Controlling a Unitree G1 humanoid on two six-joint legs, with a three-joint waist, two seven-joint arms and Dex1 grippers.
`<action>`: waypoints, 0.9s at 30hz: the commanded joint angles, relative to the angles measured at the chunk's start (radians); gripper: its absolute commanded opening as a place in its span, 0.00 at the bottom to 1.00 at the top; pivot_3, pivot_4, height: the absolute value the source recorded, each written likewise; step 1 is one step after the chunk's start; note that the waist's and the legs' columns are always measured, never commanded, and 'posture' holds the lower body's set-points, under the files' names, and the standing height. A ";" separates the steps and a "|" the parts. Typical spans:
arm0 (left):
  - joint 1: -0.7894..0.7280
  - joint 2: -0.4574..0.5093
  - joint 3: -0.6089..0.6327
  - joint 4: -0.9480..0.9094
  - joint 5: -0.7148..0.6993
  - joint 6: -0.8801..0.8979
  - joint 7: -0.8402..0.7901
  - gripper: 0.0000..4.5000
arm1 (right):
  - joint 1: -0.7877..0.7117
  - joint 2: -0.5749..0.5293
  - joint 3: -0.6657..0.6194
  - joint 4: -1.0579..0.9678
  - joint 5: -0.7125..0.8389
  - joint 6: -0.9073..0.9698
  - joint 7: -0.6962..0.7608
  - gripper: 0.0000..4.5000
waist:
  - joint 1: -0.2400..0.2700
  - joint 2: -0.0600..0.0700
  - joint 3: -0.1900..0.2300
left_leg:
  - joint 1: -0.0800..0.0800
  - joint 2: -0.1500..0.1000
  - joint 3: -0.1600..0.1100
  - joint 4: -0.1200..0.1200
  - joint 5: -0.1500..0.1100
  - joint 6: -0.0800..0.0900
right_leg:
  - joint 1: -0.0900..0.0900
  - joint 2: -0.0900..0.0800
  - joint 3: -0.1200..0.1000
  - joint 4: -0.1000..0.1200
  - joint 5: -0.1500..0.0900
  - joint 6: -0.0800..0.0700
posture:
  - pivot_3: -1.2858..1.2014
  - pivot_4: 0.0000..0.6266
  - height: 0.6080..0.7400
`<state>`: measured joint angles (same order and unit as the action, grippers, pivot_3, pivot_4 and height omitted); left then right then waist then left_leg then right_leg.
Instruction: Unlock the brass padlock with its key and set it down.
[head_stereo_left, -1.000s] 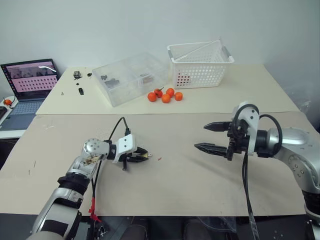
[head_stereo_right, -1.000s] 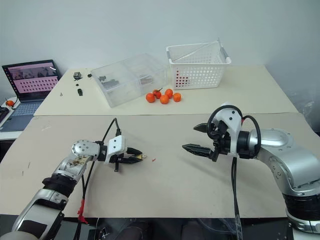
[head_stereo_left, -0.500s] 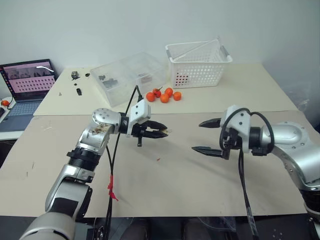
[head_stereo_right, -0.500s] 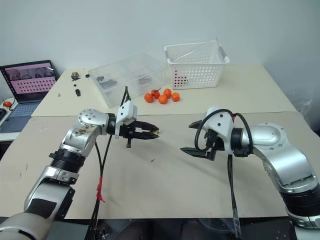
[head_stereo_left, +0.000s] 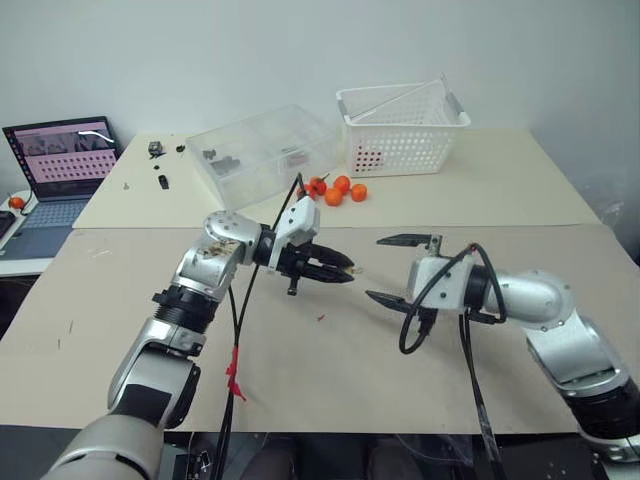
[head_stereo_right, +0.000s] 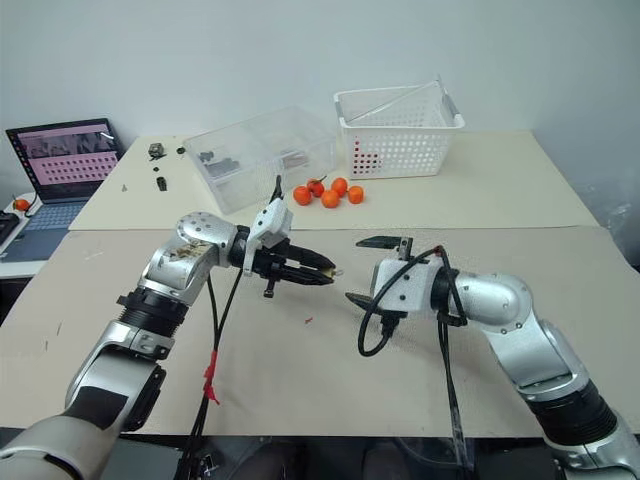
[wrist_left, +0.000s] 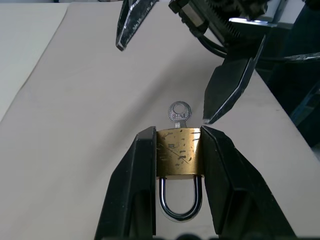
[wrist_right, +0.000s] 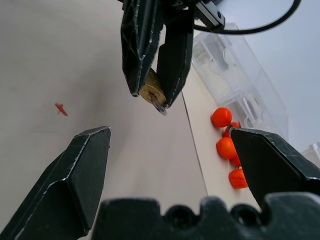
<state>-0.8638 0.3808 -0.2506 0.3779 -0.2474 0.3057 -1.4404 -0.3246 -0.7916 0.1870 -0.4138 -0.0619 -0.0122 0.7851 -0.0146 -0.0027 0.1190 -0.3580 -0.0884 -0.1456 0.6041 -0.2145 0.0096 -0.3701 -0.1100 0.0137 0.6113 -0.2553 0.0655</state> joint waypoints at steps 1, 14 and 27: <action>-0.045 -0.012 -0.006 0.018 -0.003 -0.017 -0.024 0.17 | 0.015 0.005 -0.007 -0.022 -0.048 -0.096 -0.020 1.00 | -0.001 0.000 0.000 | 0.000 0.000 0.000 0.000 0.000 0.000 | 0.000 0.000 0.000 0.000 0.000 0.000 | 0.52 0.24 1.00; -0.059 -0.013 -0.018 0.031 0.007 -0.014 -0.073 0.17 | 0.050 0.006 -0.029 0.005 -0.072 -0.165 -0.006 0.46 | -0.003 0.000 0.000 | 0.000 0.000 0.002 0.001 0.000 0.001 | 0.001 0.001 0.000 0.000 0.000 0.000 | 0.52 0.24 1.00; -0.080 -0.010 -0.029 0.068 0.025 -0.047 -0.097 0.17 | 0.040 0.020 -0.021 -0.014 -0.063 -0.157 0.002 0.46 | -0.003 0.000 0.000 | 0.000 0.000 0.002 0.001 -0.001 0.001 | 0.001 0.001 0.000 0.000 0.000 0.000 | 0.52 0.24 1.00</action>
<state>-0.9008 0.3645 -0.2815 0.4500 -0.2300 0.2852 -1.5251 -0.2722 -0.7778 0.1866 -0.3895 -0.1361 -0.1561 0.7859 -0.0172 -0.0028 0.1191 -0.3577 -0.0881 -0.1439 0.6052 -0.2152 0.0107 -0.3692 -0.1094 0.0139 0.6114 -0.2552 0.0654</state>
